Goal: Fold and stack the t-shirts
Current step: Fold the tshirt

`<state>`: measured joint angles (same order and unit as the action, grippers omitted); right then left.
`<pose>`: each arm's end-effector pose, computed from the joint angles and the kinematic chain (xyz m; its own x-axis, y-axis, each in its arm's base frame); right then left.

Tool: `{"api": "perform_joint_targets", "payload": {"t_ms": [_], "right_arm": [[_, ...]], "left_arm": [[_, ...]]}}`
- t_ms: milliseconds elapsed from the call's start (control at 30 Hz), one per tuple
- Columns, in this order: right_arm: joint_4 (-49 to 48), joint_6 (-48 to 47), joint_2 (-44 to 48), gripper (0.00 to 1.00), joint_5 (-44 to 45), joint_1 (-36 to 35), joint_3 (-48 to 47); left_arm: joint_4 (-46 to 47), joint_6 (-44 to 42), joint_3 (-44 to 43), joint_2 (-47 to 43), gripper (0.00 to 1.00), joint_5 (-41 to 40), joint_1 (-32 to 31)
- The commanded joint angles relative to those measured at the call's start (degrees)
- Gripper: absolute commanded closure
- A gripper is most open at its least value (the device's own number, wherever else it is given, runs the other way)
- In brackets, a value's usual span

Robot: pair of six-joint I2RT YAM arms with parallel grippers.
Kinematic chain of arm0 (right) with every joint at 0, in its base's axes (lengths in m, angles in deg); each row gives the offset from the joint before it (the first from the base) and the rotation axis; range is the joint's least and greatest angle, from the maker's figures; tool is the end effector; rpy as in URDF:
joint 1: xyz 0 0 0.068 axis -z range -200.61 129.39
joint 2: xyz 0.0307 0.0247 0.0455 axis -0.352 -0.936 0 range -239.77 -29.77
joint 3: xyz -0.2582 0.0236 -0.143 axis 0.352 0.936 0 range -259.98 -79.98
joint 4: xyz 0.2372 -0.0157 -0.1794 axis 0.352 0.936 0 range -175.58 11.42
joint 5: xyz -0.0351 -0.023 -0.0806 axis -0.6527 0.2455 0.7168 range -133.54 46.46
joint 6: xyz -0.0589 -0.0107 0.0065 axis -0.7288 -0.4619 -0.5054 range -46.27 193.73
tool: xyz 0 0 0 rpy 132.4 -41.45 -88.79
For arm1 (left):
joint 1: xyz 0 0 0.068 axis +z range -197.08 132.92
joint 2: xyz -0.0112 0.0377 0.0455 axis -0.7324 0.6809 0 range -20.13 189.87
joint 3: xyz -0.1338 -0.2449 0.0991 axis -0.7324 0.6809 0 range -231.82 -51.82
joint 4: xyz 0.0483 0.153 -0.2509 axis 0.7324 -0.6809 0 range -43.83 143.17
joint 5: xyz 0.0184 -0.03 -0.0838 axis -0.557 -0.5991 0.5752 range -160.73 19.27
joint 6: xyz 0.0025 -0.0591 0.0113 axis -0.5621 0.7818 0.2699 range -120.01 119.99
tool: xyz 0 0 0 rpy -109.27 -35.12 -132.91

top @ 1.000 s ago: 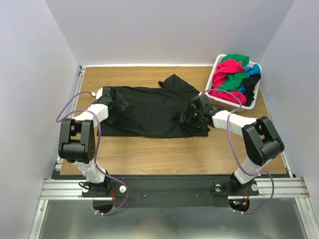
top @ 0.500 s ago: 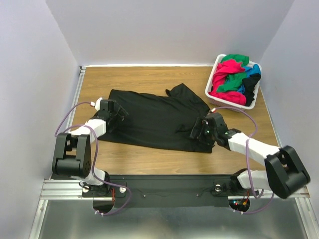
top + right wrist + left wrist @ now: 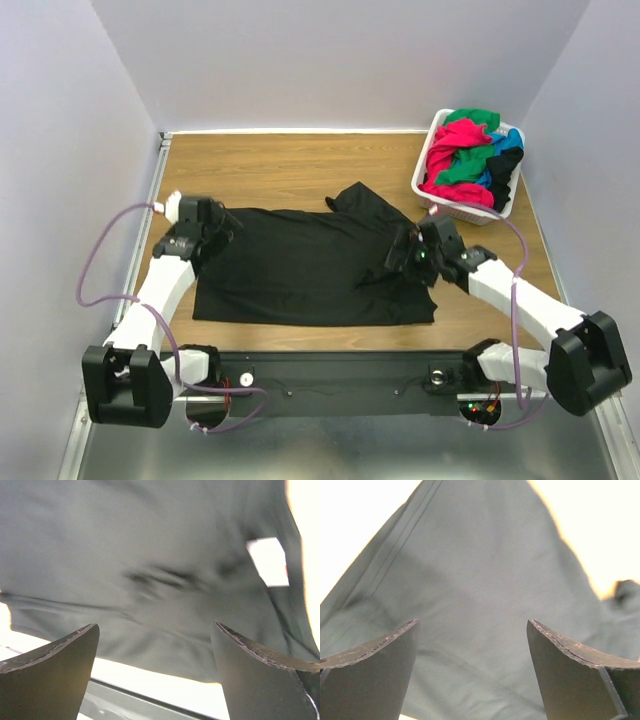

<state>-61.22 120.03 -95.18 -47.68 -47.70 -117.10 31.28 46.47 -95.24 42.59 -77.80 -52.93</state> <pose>0.2212 0.1168 0.1998 -0.8455 0.3775 -0.3777 0.1710 0.8614 0.4783 0.2634 -0.0215 0.2546 -0.4575 -0.6765 -0.5771 -0.4689 0.7350 -0.4899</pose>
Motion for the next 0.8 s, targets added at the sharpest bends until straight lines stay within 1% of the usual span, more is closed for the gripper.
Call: {"api": "perform_joint_targets", "payload": {"t_ms": [0, 33, 67, 100, 133, 167, 233, 267, 300, 333, 367, 400, 433, 467, 500, 567, 600, 633, 667, 700, 733, 767], "right_arm": [[-1.24, -6.66, -6.12, 0.02, 1.5, -0.33, -13.83], [-1.16, -7.71, -8.14, 0.02, 2.55, -0.33, -19.68], [-1.16, -8.42, -10.77, 0.02, 5.26, -0.33, -22.44], [-0.98, -9.47, -15.58, 0.02, 6.42, -0.33, -28.3], [-0.89, -9.65, -18.5, 0.02, 7.3, -0.33, -28.35], [-0.81, -10.52, -23.84, 0.02, 8.61, -0.33, -34.18], [-0.72, -10.71, -29.58, 0.02, 9.59, -0.33, -39.49], [-0.72, -11.23, -32.13, 0.02, 10.37, -0.33, -45.61], [-0.28, -12.11, -37.63, 0.03, 10.3, -0.42, -48.37], [-0.19, -12.81, -39.78, 0.03, 10.73, -0.33, -51.35], [-0.19, -13.95, -42.5, 0.03, 11.52, -0.24, -55.91], [-0.1, -14.74, -46.35, 0.03, 12.39, -0.33, -58.48], [-0.01, -15.53, -48.74, 0.03, 13.36, -0.33, -60.5], [-0.01, -17.11, -50.59, 0.04, 15.11, -0.24, -64.7], [0.07, -17.99, -52.35, 0.04, 15.65, -0.33, -66.57], [0.25, -19.67, -57.78, 0.07, 16.44, -0.24, -70.52], [0.68, -20.89, -59.64, 0.08, 16.97, -0.33, -72.28], [0.78, -21.51, -61.14, 0.11, 17.15, -0.24, -75.61], [0.86, -22.39, -63.77, 0.13, 17.15, -0.24, -76.86], [1.13, -22.75, -64.84, 0.16, 17.06, -0.24, -77.91], [1.22, -23.45, -66.76, 0.19, 16.97, -0.24, -79.84], [1.22, -23.45, -66.78, 0.2, 16.97, -0.24, -80.47]], "left_arm": [[-1.75, -3.58, -11.65, 4.59, 0.01, -4.18, 2.24], [-1.67, -4.81, -13.52, 6.35, 0.01, -2.87, 3.11], [-1.4, -5.43, -15.27, 9.93, 0.01, -2.25, 3.99], [-1.58, -5.52, -18.69, 11.79, 0.01, -2.51, 5.31], [-1.75, -5.52, -20.37, 13.55, 0.01, -3.12, 5.32], [-1.49, -5.78, -21.87, 16.96, 0.01, -3.47, 6.8], [-1.14, -5.35, -26.44, 20.41, 0.01, -3.13, 7.69], [-0.62, -5.52, -27.85, 22.34, 0.01, -2.43, 8.04], [-0.7, -6.74, -29.51, 26.36, 0.01, -1.81, 8.3], [-1.57, -7.27, -32.84, 28.4, 0.02, -1.98, 8.66], [-2.71, -7.63, -34.78, 32.51, 0.02, -2.59, 8.66], [-3.5, -8.33, -38.02, 34.47, 0.02, -3.55, 8.75], [-4.12, -8.42, -39.27, 36.32, 0.05, -5.13, 8.75], [-4.65, -8.42, -40.33, 39.47, 0.09, -5.93, 8.75], [-4.65, -8.42, -41.3, 40.8, 0.11, -6.29, 8.66], [-4.39, -8.51, -43.32, 44.22, 0.16, -5.76, 8.75], [-4.3, -8.68, -43.85, 45.29, 0.17, -5.41, 8.83], [-4.3, -8.86, -44.64, 46.17, 0.19, -5.15, 8.84], [-4.21, -8.95, -44.91, 47.74, 0.23, -5.23, 8.84], [-4.21, -8.95, -45.17, 48.46, 0.25, -5.49, 8.84], [-4.13, -9.12, -45.7, 50.03, 0.28, -5.76, 8.84], [-4.21, -9.13, -45.96, 50.83, 0.3, -5.85, 8.84]]}}
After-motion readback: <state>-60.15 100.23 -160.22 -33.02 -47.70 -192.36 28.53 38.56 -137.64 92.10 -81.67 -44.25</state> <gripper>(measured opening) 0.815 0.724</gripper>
